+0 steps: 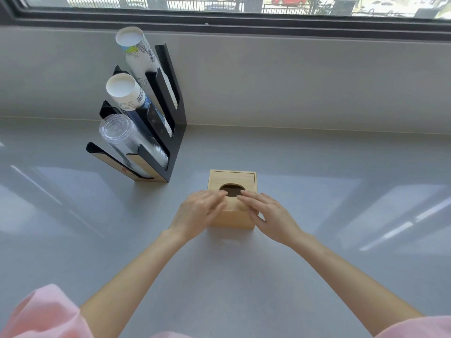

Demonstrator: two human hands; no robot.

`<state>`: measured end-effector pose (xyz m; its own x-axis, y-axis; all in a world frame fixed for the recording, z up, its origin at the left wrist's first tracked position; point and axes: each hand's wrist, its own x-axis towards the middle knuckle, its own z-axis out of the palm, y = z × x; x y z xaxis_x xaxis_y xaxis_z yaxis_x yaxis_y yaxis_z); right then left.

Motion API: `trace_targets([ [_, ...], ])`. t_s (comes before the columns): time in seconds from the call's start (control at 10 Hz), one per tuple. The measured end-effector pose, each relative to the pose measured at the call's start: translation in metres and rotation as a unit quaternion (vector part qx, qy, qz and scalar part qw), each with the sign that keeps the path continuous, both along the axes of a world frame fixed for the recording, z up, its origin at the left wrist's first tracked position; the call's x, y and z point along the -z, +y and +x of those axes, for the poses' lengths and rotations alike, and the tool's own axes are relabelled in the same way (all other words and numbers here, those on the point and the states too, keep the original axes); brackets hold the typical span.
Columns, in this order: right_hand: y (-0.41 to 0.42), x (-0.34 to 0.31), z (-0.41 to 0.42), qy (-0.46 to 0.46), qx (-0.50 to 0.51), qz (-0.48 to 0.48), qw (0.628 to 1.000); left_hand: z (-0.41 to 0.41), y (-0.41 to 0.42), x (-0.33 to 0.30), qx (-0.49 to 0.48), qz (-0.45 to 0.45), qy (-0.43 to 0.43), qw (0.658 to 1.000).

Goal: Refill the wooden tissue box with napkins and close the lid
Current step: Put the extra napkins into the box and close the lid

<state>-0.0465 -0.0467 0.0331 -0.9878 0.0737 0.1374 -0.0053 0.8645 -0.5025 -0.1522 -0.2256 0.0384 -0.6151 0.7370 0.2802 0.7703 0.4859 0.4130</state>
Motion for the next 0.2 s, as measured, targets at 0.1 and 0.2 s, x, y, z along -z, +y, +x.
trace_targets([
  [0.1,-0.004,-0.006,-0.006,-0.003,0.031,-0.013,0.999,-0.005,0.007,-0.007,-0.008,0.005,0.014,1.0],
  [0.2,-0.001,-0.016,-0.017,-0.04,0.059,0.018,0.997,-0.015,0.019,-0.019,-0.036,-0.014,0.019,0.999],
])
